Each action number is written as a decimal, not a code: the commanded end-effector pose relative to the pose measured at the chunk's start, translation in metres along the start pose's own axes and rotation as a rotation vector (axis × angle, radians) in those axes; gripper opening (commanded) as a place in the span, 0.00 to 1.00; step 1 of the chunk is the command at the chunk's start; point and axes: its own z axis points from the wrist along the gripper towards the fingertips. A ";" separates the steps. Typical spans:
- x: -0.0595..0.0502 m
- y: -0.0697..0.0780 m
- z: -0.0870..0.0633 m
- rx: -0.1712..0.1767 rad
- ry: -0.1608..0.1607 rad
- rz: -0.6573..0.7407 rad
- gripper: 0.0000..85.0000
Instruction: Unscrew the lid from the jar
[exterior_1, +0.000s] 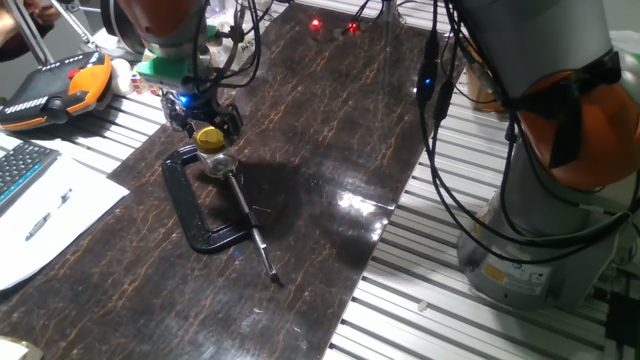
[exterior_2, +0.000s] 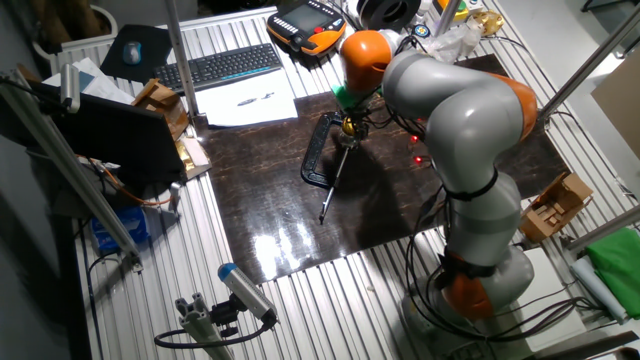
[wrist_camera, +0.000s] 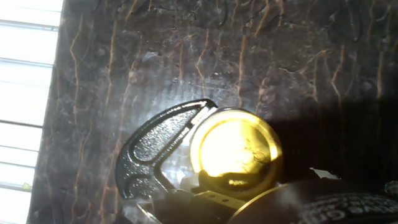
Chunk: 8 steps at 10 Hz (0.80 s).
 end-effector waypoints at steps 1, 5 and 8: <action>0.000 0.003 0.000 0.000 -0.003 0.005 1.00; -0.003 0.006 0.004 0.011 -0.012 0.010 1.00; -0.009 0.006 0.007 0.007 -0.014 0.011 1.00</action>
